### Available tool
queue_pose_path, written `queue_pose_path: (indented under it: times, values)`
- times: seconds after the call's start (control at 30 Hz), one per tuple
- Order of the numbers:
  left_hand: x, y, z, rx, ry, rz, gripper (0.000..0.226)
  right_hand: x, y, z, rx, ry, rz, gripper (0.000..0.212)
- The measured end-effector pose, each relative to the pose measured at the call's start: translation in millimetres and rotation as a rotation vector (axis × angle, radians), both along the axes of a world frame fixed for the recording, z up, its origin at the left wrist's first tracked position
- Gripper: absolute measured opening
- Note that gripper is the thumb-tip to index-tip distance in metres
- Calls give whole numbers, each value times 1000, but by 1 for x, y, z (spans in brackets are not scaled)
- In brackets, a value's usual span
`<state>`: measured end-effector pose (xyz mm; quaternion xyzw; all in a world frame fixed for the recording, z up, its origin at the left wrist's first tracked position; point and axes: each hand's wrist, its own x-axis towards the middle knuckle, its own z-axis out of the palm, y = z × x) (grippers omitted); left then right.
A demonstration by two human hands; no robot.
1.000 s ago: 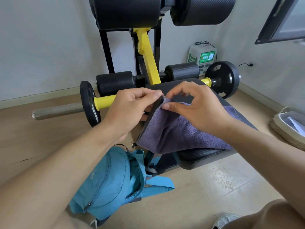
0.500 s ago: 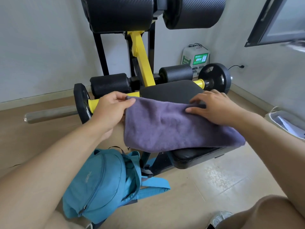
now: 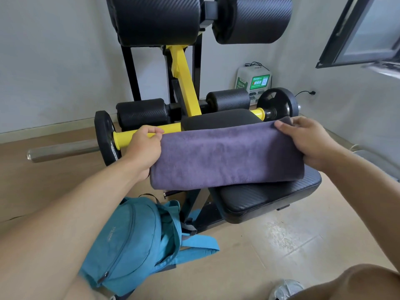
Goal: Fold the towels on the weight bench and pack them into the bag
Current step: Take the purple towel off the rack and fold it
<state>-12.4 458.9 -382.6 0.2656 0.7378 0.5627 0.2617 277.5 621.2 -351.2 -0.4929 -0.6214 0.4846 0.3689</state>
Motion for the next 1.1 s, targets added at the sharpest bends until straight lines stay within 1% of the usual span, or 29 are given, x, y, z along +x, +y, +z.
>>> queue_pose_path:
  times: [0.03, 0.07, 0.13, 0.2, 0.23, 0.27, 0.3, 0.37, 0.4, 0.5, 0.6, 0.67, 0.77, 0.87, 0.97, 1.1]
  values:
    - [2, 0, 3, 18, -21, 4, 20, 0, 1, 3, -26, 46, -33, 14]
    - [4, -1, 6, 36, -45, 9, 20, 0, 1, 5, -28, 44, -55, 13]
    - [6, -3, 11, 55, -54, 17, 21, 3, 2, 8, 60, -83, -81, 14]
    - [7, -6, 18, 76, -18, 11, 20, 3, -4, 16, 215, -271, -108, 17]
    - [9, -7, 21, 96, 3, -1, 20, 2, -8, 21, 282, -314, -119, 17]
    - [11, -9, 26, 119, 29, -18, 19, 0, -16, 28, 324, -304, -111, 16]
    - [15, -11, 30, 143, 54, -35, 17, -5, -24, 35, 327, -249, -88, 15]
    - [27, -16, 40, 202, 105, -68, 12, -20, -46, 46, 243, -70, -10, 16]
    - [35, -19, 45, 231, 134, -93, 10, -29, -58, 50, 217, -11, 31, 17]
    - [60, -27, 56, 272, 185, -219, 13, -56, -92, 50, 208, 38, 198, 16]
    - [74, -32, 60, 288, 214, -278, 16, -72, -114, 46, 218, 18, 320, 18]
    - [74, -34, 61, 282, 253, -262, 17, -76, -119, 47, 247, -2, 333, 17]
    - [70, -38, 60, 276, 241, -256, 18, -79, -121, 49, 205, 4, 367, 21]
    - [67, -41, 59, 259, 271, -245, 19, -79, -124, 50, 229, -55, 438, 24]
    - [64, -42, 60, 269, 286, -217, 19, -79, -127, 51, 264, -117, 458, 32]
    - [67, -45, 63, 286, 286, -223, 22, -81, -131, 52, 284, -125, 485, 44]
